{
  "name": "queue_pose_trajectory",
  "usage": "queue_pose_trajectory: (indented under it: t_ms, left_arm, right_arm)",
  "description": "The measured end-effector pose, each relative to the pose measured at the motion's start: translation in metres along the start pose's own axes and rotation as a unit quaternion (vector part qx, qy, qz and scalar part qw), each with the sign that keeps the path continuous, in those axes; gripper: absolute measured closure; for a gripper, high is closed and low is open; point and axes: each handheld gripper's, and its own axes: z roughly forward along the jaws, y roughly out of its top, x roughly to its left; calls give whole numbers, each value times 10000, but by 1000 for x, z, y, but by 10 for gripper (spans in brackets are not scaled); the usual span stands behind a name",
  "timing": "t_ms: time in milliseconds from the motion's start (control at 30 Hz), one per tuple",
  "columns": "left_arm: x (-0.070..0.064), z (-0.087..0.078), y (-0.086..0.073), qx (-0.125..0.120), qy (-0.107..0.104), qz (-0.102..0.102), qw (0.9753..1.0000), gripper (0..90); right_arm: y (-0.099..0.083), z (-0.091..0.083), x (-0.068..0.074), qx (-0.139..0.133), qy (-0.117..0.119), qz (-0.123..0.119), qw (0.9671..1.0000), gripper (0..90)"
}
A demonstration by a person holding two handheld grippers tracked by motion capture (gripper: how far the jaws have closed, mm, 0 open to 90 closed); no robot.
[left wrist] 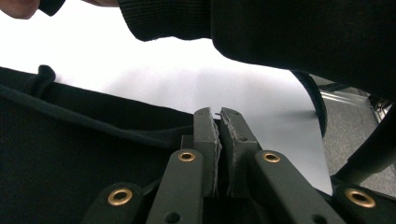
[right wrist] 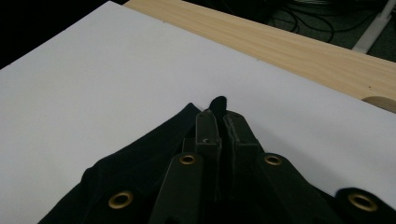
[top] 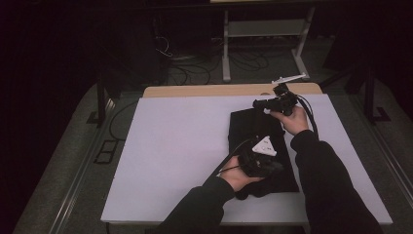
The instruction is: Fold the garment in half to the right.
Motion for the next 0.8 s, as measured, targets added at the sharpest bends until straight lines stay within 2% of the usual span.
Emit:
queue_pose_trajectory:
  t_ms: [300, 400, 800]
  left_arm:
    - [-1, 18, 8, 79, -40, 6, 10000, 836]
    - [-1, 25, 12, 192, -71, 55, 9998, 836]
    - [-3, 44, 17, 392, -134, 71, 9991, 836]
  right_arm:
    - [-8, -6, -12, -6, -90, 125, 9999, 836]
    - [-13, -9, -17, 8, -134, 180, 9997, 837]
    - [-27, -16, -35, -21, -180, 374, 9991, 835]
